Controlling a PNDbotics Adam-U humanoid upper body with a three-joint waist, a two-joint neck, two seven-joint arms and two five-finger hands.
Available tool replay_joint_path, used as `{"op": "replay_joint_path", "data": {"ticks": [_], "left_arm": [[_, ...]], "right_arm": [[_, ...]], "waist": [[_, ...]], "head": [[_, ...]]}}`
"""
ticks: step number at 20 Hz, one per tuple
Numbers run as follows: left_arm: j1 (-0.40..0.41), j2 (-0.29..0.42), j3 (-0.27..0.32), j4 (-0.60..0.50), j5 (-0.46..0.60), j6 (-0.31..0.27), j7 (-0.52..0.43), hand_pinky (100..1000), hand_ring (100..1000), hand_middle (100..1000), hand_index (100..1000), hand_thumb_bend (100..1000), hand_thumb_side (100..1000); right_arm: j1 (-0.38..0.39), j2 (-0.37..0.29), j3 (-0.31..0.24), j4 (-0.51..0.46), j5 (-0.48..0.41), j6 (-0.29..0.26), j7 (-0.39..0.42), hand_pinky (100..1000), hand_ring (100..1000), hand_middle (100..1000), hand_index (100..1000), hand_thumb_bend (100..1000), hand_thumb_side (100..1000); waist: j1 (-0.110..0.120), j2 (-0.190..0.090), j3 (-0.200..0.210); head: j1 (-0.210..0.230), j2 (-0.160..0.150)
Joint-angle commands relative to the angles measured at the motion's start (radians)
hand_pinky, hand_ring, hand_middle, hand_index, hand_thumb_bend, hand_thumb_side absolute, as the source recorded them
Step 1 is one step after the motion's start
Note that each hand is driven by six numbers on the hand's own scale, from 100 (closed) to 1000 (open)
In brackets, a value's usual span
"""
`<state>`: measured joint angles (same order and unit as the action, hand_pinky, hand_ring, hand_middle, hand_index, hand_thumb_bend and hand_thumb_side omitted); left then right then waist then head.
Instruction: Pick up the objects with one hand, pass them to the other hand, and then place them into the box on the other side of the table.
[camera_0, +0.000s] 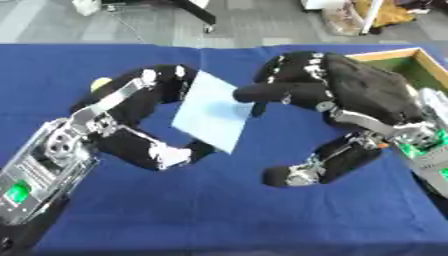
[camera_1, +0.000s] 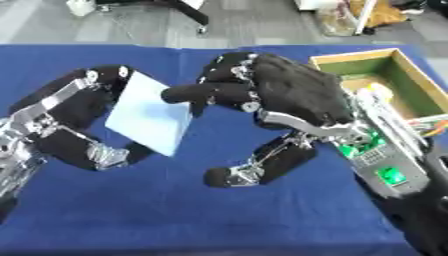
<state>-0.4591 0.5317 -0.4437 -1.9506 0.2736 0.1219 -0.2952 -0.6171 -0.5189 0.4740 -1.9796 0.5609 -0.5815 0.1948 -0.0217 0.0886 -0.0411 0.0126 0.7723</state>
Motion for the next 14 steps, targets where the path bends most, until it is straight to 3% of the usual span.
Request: {"op": "replay_joint_path", "data": {"ticks": [1,10,14], "left_arm": [[-0.015,0.034,0.013,-0.004,0.055,0.029,-0.005,719,649,567,616,324,100],[-0.016,0.071,0.017,0.009,0.201,0.097,-0.009,719,647,567,623,327,108],[-0.05,0.12,0.029,-0.013,0.475,0.17,0.029,718,642,565,622,325,110]], "right_arm": [[-0.021,-0.017,-0.026,-0.02,0.053,-0.008,-0.011,712,612,629,989,553,311],[-0.043,-0.032,-0.057,-0.02,0.198,0.017,-0.101,718,670,672,1000,563,274],[-0.034,-0.012,0.011,-0.02,0.442,0.065,-0.23,705,651,645,1000,556,265]], "waist": [[-0.011,-0.009,-0.001],[-0.009,-0.01,0.0],[-0.007,-0.009,0.007]], "head": [[0.002,-0.002],[-0.001,-0.002],[-0.005,-0.002]]}}
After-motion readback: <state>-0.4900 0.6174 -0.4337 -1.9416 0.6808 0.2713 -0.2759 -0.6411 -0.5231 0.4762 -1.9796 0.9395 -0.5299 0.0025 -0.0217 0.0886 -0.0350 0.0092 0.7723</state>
